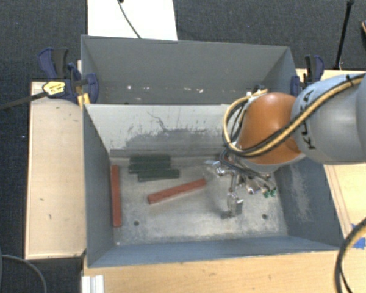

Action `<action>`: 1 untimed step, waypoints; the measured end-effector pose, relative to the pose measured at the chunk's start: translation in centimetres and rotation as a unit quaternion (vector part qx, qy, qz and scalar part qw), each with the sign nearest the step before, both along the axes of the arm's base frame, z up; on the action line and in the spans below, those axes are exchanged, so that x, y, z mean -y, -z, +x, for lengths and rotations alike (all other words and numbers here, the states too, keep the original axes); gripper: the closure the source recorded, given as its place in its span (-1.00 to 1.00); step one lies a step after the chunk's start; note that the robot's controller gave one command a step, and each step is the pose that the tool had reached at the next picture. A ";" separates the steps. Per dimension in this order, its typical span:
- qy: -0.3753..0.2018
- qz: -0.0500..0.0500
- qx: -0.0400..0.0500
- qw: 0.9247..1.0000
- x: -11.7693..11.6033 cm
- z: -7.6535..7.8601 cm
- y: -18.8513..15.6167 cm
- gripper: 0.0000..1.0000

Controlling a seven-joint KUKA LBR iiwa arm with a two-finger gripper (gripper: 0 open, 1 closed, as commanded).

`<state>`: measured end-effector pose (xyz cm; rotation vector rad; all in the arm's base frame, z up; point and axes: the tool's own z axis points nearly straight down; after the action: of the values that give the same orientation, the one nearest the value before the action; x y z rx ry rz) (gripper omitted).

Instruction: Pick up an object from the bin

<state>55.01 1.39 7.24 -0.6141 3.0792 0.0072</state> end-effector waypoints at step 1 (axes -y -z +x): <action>-0.063 -0.002 0.003 0.998 2.4 3.7 -2.6 -1.00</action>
Offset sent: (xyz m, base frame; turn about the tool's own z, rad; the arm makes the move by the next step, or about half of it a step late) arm 0.0355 -0.0235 0.0244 -0.1282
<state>58.76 -1.01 9.83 -0.8049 3.0301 -0.0018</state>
